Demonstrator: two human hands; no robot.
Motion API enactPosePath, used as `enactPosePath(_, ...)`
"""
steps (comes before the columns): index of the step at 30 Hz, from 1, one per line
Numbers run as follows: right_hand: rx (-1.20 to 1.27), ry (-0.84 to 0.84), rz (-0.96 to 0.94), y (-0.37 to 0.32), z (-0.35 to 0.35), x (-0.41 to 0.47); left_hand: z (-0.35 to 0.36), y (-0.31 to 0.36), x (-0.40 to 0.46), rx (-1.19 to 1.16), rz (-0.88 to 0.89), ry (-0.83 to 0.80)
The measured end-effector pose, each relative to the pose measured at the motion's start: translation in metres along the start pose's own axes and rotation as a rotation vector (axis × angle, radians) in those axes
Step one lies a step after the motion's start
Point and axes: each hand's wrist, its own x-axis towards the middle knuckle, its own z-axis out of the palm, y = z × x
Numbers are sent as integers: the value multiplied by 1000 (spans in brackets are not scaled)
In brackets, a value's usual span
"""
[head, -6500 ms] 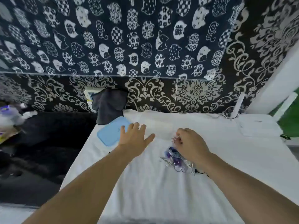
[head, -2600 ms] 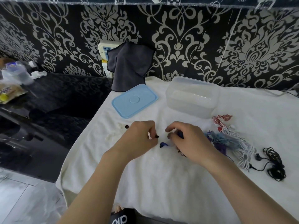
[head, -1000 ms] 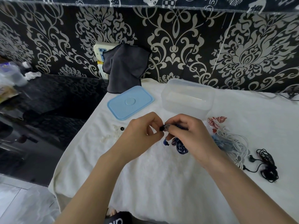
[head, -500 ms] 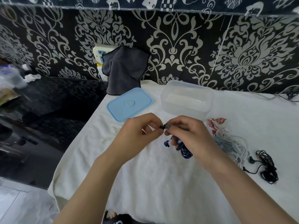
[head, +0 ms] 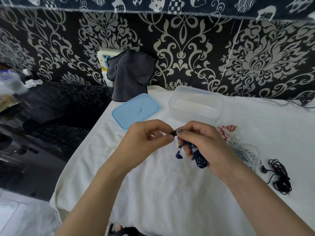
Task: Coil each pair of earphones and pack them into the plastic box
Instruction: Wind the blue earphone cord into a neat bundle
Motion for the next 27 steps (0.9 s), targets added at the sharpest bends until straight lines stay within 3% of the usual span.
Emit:
enactPosePath(8, 183, 20, 46, -8, 3, -1, 2, 5, 0, -122, 24, 20)
enactPosePath(27, 319, -54, 66, -15, 4, -7, 1, 7, 1, -384, 19, -38)
